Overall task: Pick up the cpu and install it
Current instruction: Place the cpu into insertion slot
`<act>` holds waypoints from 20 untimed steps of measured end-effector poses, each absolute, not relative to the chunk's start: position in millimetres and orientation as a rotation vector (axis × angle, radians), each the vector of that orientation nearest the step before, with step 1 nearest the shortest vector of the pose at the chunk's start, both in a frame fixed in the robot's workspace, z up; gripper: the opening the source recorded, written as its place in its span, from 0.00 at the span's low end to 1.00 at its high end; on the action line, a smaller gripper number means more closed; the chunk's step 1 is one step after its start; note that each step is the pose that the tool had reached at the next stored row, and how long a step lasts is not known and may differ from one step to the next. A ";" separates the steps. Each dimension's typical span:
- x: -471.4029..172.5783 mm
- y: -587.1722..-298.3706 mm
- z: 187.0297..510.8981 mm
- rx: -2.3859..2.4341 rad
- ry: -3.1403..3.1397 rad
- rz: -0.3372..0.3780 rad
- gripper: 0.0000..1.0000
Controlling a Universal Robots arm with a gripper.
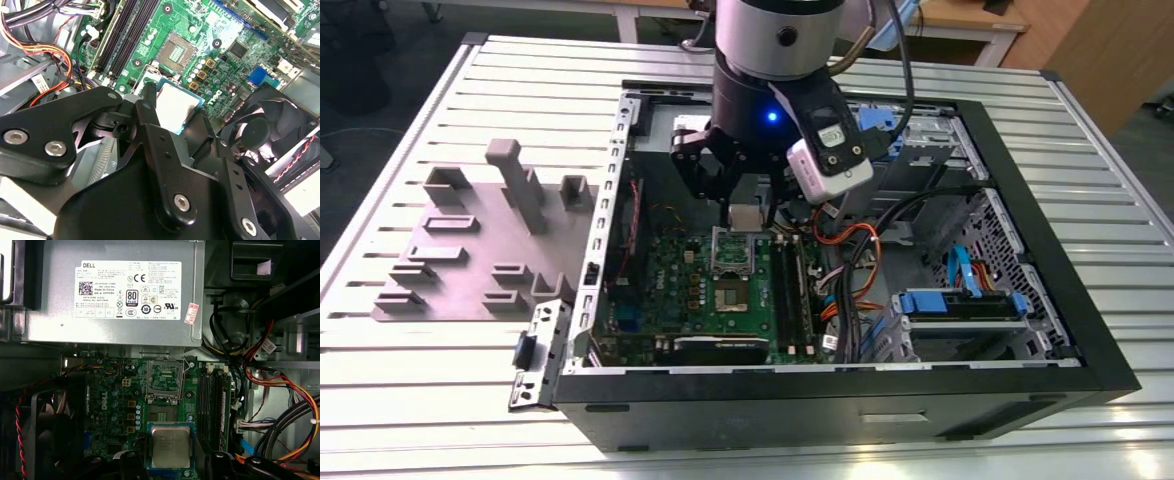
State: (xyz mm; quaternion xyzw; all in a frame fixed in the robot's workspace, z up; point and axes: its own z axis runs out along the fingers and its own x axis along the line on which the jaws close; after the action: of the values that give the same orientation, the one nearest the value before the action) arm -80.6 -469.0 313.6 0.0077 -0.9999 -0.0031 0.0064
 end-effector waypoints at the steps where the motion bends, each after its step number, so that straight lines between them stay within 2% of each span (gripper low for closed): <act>1: -80.6 -469.0 313.6 0.024 -3.129 -0.010 0.47; 20: -80.7 -469.4 288.5 0.024 -3.129 -0.009 0.47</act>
State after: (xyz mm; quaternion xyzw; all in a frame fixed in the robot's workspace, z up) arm -80.7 -469.4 288.5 0.0077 -0.9999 -0.0030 0.0065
